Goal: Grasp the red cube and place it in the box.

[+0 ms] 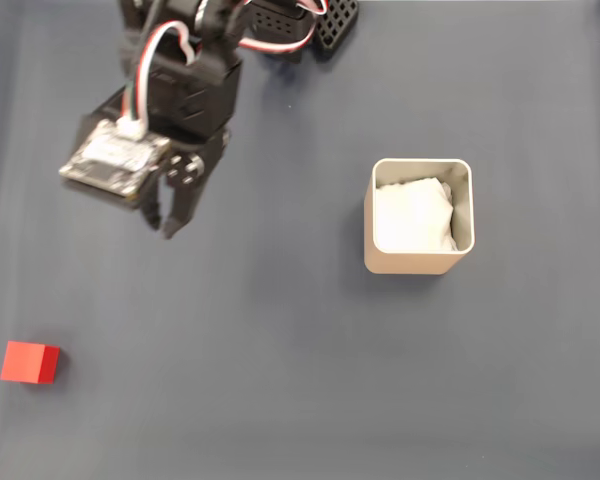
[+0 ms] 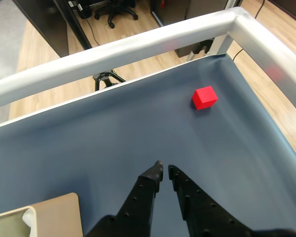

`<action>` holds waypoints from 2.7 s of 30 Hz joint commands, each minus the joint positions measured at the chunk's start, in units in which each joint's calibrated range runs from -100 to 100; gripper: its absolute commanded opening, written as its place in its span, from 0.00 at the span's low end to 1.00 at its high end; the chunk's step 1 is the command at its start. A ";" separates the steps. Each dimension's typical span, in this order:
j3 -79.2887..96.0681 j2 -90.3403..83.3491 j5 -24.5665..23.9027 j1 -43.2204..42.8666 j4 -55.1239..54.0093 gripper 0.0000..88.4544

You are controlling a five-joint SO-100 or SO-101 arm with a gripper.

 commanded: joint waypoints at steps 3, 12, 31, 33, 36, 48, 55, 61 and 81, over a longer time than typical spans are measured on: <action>-11.38 7.33 -0.29 2.99 0.31 0.06; -26.06 20.91 0.05 6.76 0.97 0.10; -60.42 48.00 0.34 12.93 5.24 0.35; -62.70 49.82 0.59 13.29 5.40 0.39; -65.53 52.50 1.03 13.71 5.48 0.44; -78.02 64.36 1.56 14.71 5.98 0.54; -79.20 67.99 1.61 15.35 3.60 0.56; -79.02 70.42 1.90 15.77 -1.25 0.58; -76.28 75.00 2.15 15.27 -11.09 0.59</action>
